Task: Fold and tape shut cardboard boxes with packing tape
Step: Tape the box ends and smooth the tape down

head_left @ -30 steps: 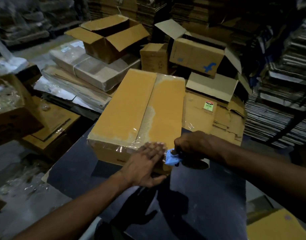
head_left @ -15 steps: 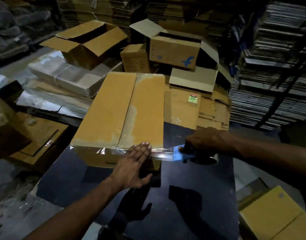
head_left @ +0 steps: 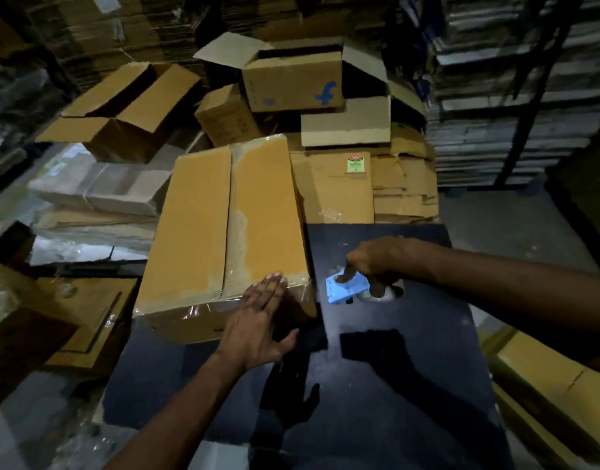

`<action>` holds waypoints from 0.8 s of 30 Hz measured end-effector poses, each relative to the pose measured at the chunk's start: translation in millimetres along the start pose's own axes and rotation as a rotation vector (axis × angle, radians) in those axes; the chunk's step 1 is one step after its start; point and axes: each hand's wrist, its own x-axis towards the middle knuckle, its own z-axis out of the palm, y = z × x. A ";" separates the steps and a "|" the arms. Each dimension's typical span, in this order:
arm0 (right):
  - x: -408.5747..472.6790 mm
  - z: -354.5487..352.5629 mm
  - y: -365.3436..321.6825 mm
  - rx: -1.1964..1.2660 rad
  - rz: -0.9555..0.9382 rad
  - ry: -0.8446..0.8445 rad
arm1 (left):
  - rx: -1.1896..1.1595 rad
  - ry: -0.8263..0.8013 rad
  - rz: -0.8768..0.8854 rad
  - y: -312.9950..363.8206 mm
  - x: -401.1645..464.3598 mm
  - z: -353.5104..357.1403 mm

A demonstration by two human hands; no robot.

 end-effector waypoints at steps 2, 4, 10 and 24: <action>10.2 8.1 -0.8 -0.006 -0.021 0.017 | 0.014 -0.023 -0.009 2.3 0.5 -3.7; 17.7 12.4 -0.9 -0.046 -0.031 0.065 | 0.035 -0.035 -0.020 6.4 2.3 -9.0; 31.8 12.4 -12.0 -0.011 -0.039 0.073 | 0.123 -0.049 0.045 9.1 27.7 -36.6; 27.6 22.8 -21.7 0.127 -0.012 0.195 | 0.263 -0.304 0.353 0.4 88.4 -54.5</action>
